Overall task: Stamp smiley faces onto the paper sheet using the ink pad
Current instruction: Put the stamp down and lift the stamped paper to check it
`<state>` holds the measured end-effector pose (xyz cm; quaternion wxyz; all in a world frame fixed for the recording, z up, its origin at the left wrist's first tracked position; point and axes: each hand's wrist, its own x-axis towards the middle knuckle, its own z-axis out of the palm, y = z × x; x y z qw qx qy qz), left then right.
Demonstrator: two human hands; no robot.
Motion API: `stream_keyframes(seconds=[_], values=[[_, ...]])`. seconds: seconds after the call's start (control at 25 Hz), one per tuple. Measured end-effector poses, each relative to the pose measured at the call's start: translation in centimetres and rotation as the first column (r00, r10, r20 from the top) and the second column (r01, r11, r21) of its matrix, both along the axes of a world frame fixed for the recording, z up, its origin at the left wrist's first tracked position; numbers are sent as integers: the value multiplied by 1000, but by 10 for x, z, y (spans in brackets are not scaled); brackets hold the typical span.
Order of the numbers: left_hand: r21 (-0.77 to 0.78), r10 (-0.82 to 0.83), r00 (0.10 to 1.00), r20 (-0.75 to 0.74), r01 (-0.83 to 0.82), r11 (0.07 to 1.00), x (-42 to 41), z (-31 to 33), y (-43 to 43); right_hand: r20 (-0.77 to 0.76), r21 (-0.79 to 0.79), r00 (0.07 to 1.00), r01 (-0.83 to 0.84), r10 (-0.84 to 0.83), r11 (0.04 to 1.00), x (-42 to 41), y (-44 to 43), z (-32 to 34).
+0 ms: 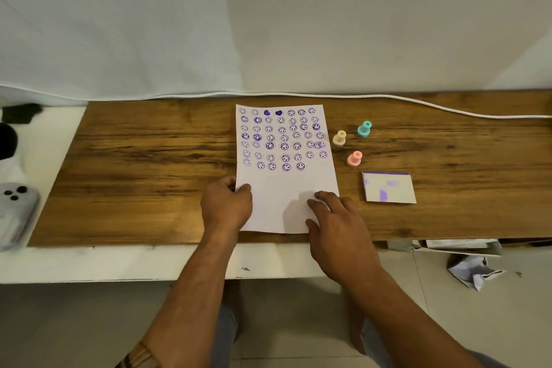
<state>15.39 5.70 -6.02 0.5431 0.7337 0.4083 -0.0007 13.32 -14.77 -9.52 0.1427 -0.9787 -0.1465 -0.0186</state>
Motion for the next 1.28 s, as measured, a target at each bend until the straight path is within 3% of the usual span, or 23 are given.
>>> stream_keyframes(seconds=[0.08,0.2,0.32,0.44,0.52,0.64,0.84,1.28], values=[[35,4,999,42,-6,999,0,-1,2,-23,85,1000,15,-13,996,5,-2,2],[-9,60,991,122,-59,998,3,0,10,-122,309,982,178,-147,934,18,-5,11],[-103,71,969,235,-48,994,6,2,18,-239,531,931,363,-276,766,33,-11,23],[-225,52,948,313,21,974,8,2,20,-457,677,857,508,-238,532,46,-18,37],[-262,52,942,331,39,964,9,1,18,-538,719,820,568,-198,399,53,-22,40],[-258,60,932,356,36,965,14,2,15,-557,754,809,587,-188,295,59,-23,40],[-261,58,918,392,51,964,16,2,11,-561,768,806,591,-189,246,63,-24,37],[-242,59,914,402,44,969,18,2,8,-520,805,843,537,-139,250,67,-26,38]])
